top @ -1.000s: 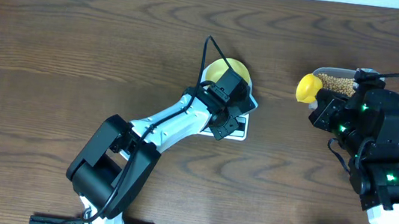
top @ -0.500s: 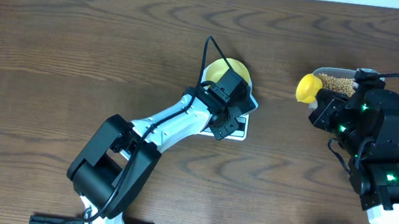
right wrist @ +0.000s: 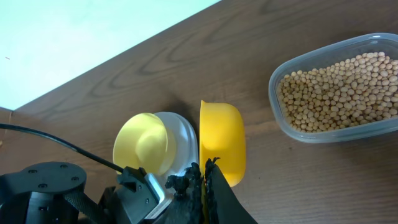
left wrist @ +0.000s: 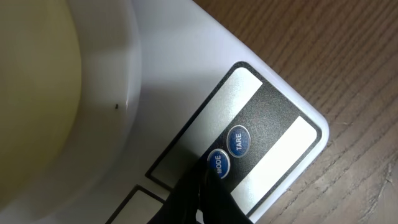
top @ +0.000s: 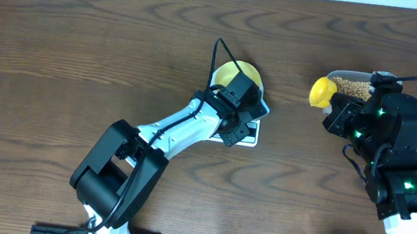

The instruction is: Scoop item into bowl and weigh 50g on scale

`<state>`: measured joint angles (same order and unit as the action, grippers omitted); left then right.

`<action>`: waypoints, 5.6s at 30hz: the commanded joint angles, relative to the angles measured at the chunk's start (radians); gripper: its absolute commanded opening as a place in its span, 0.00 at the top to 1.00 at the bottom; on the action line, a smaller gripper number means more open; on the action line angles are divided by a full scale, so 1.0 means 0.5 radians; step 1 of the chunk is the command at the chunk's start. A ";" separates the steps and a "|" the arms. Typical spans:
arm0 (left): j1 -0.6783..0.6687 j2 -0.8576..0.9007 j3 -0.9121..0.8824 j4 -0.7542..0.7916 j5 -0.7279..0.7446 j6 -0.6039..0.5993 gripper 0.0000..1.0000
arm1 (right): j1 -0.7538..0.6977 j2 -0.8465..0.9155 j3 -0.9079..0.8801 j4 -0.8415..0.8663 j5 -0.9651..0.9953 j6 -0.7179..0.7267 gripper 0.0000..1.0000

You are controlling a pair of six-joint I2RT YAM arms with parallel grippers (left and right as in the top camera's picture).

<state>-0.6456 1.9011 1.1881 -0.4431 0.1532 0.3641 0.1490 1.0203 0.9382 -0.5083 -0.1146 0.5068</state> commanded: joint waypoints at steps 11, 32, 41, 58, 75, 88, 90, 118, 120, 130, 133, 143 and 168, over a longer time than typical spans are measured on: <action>-0.002 0.108 -0.014 -0.060 -0.021 0.011 0.92 | -0.008 0.002 0.046 -0.001 0.020 -0.030 0.99; -0.002 0.106 -0.014 -0.043 -0.022 0.011 0.92 | -0.008 0.002 0.046 -0.002 0.015 -0.031 0.99; -0.002 0.037 -0.001 -0.038 -0.022 0.011 0.92 | -0.008 0.002 0.046 -0.001 0.016 -0.031 0.99; -0.002 -0.266 -0.001 -0.079 -0.022 0.010 0.92 | -0.008 0.002 0.046 -0.002 0.017 -0.031 0.99; 0.198 -0.960 -0.001 -0.394 -0.022 -0.005 0.92 | -0.008 0.002 0.046 -0.024 0.022 -0.067 0.99; 0.601 -1.437 -0.002 -0.650 -0.012 0.011 0.12 | -0.009 0.002 0.046 -0.016 0.127 -0.066 0.99; 0.604 -1.426 -0.002 -0.695 0.005 0.041 0.12 | -0.009 0.002 0.046 -0.014 0.129 -0.066 0.99; 0.604 -1.408 -0.002 -0.721 0.186 0.288 0.11 | -0.008 0.002 0.046 -0.018 0.121 -0.066 0.99; 0.604 -1.408 -0.002 -0.721 0.186 0.288 0.11 | -0.008 0.002 0.046 -0.018 0.119 -0.066 0.99; 0.604 -1.408 -0.002 -0.721 0.186 0.288 0.11 | -0.008 0.002 0.046 -0.027 0.104 -0.066 0.99; 0.604 -1.408 -0.002 -0.721 0.186 0.288 0.11 | -0.008 0.002 0.046 -0.024 0.104 -0.066 0.99; 0.604 -1.408 -0.002 -0.721 0.186 0.288 0.11 | -0.008 0.002 0.046 -0.024 0.105 -0.067 0.99; 0.604 -1.408 -0.002 -0.721 0.186 0.288 0.11 | -0.008 0.002 0.046 -0.040 0.066 -0.121 0.99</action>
<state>-0.3477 1.1896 1.1892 -0.8043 0.2344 0.4984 0.1490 1.0203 0.9382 -0.5270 -0.0750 0.4763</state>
